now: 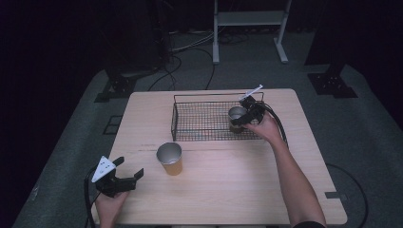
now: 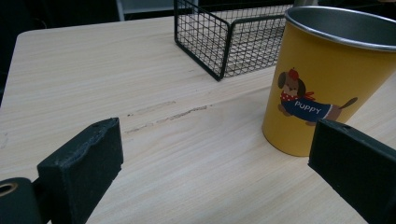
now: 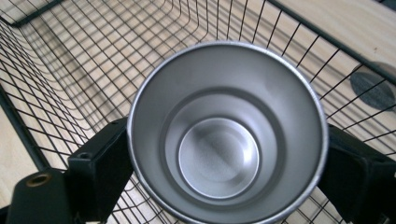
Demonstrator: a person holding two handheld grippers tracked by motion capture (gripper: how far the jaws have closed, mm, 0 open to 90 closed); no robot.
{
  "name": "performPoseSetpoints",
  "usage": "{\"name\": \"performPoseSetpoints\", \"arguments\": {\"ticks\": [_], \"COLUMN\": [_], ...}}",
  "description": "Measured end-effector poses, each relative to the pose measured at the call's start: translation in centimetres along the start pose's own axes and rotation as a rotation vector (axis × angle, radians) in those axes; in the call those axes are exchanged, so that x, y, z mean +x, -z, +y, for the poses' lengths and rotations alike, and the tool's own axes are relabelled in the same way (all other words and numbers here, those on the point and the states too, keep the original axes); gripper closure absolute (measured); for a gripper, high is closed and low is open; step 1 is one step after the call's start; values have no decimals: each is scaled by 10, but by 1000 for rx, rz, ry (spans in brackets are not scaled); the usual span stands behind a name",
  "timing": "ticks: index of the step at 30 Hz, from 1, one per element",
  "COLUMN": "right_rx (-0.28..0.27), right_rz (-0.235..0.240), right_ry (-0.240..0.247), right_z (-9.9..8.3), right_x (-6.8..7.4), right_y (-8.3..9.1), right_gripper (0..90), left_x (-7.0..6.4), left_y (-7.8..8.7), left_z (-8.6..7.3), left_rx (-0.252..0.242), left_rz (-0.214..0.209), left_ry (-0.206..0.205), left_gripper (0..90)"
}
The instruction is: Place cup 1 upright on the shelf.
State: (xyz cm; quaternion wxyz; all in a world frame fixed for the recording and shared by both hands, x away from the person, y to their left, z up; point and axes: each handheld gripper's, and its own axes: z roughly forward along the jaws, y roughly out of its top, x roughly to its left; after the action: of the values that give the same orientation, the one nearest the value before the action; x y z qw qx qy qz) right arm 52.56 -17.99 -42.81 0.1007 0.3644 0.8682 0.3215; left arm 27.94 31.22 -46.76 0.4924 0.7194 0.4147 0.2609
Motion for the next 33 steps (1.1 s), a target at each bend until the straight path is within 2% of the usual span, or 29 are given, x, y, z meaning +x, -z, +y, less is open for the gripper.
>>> {"name": "performPoseSetpoints", "arguments": {"ticks": [9,16,21,33], "right_rx": [-23,-92,-112,-205], "right_rz": [5,14,15,37], "right_ry": [-3,-21,-17,-2], "right_z": [1,3,4,3], "right_x": [0,-1,0,6], "right_y": [4,14,19,47], "right_gripper": [116,112,112,119], "left_x": [0,0,0,-1], "left_y": [0,0,0,0], "left_z": [0,0,0,0], "left_rx": [1,-1,3,3], "left_rz": [-2,-3,-5,-6], "left_ry": [0,0,-3,-2], "left_gripper": [21,21,21,21]}}
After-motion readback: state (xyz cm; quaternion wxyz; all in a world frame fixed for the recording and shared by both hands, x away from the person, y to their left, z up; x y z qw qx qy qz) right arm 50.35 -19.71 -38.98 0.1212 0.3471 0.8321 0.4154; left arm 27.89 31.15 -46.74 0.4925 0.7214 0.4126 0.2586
